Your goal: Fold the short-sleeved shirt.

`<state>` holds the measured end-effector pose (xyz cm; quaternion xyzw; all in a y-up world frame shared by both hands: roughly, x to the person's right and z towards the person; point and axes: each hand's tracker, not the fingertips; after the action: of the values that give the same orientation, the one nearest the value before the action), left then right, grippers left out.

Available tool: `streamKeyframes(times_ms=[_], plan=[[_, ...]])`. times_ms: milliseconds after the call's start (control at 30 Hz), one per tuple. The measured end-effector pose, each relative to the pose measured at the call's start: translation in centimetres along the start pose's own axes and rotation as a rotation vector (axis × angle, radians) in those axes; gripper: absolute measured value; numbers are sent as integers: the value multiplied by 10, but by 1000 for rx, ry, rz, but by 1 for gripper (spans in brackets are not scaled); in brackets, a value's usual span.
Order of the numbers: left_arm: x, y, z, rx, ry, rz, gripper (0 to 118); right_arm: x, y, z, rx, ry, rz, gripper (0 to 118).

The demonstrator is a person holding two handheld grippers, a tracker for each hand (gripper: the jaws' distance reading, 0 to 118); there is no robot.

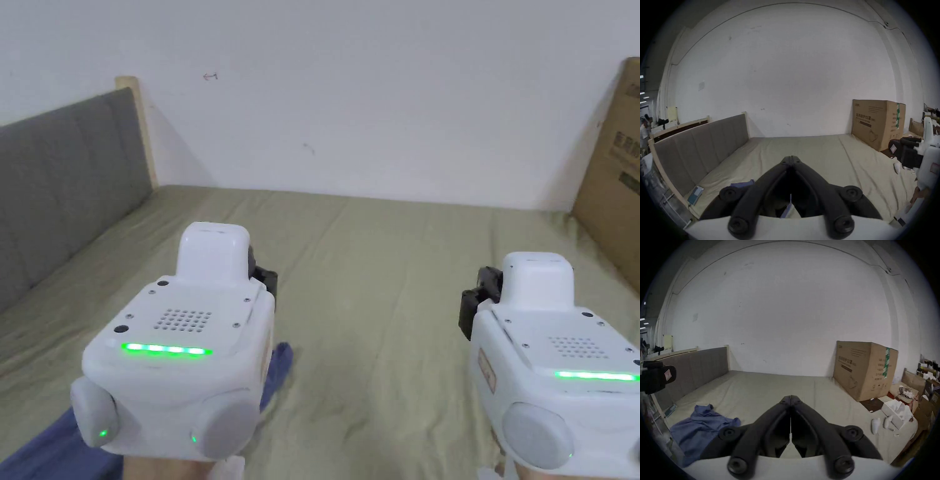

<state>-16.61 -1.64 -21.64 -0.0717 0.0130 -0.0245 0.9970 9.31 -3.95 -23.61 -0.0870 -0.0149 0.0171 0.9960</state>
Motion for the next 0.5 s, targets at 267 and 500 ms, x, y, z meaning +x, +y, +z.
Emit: streamKeyframes(times_ms=[267, 500], plan=[[-80, -3, 32, -30, 224, 40, 0, -83, 3, -20, -34, 270, 14, 0], [-116, -19, 32, -102, 296, 68, 0, -125, -5, -24, -67, 360, 63, 0]])
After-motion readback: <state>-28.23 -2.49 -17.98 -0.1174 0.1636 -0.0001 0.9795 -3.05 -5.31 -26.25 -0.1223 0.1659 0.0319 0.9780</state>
